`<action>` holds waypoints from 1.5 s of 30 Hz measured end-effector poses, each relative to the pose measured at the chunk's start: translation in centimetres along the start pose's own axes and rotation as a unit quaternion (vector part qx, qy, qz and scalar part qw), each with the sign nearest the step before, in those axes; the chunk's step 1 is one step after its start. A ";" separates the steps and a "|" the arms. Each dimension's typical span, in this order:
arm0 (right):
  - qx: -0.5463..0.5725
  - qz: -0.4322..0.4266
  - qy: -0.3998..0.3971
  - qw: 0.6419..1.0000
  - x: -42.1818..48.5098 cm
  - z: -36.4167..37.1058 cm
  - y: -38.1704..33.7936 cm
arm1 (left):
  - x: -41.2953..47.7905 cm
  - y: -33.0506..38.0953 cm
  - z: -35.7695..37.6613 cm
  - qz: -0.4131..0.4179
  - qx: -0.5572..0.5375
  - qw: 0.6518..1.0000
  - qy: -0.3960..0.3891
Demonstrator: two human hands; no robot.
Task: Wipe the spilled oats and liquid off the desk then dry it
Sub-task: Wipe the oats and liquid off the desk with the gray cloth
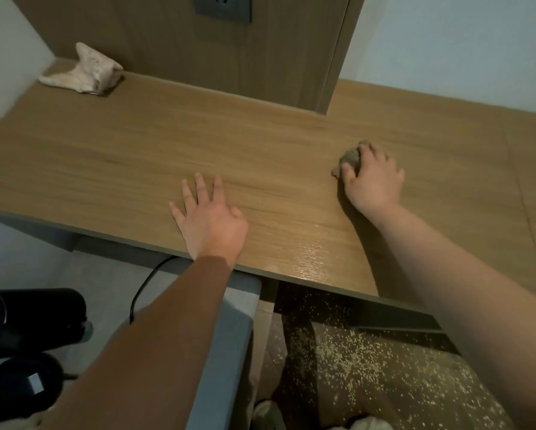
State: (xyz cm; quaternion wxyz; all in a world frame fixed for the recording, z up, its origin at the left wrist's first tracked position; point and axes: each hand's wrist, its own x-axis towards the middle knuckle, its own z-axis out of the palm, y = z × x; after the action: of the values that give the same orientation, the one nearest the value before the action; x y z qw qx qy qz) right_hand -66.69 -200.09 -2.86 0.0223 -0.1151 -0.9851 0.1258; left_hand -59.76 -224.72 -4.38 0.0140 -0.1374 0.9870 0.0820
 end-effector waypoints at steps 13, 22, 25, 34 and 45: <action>0.154 -0.432 -0.211 0.863 -12.7 0.0 -2.1 | 0.0 0.1 -0.5 0.000 -0.033 0.999 -0.003; 0.167 -0.112 0.015 0.980 -5.1 -3.1 4.8 | 0.0 -0.2 -0.7 0.136 0.048 0.988 -0.060; 0.060 -0.007 0.014 0.998 -3.9 -1.5 5.1 | 0.2 -0.1 -0.7 0.140 0.070 0.985 -0.066; 0.172 -0.381 -0.175 0.892 -18.8 -3.1 3.5 | -0.6 0.7 -0.8 0.203 0.064 0.977 -0.021; -0.018 -0.067 0.006 0.998 -12.6 -2.8 9.5 | -2.8 4.3 0.7 0.189 0.033 0.981 -0.042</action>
State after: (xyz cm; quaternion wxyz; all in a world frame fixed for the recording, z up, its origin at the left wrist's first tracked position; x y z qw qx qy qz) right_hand -52.11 -193.34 -2.71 0.0348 -0.0496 -0.9925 0.1058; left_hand -58.28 -219.79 -4.25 0.0444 0.0554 0.9959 0.0564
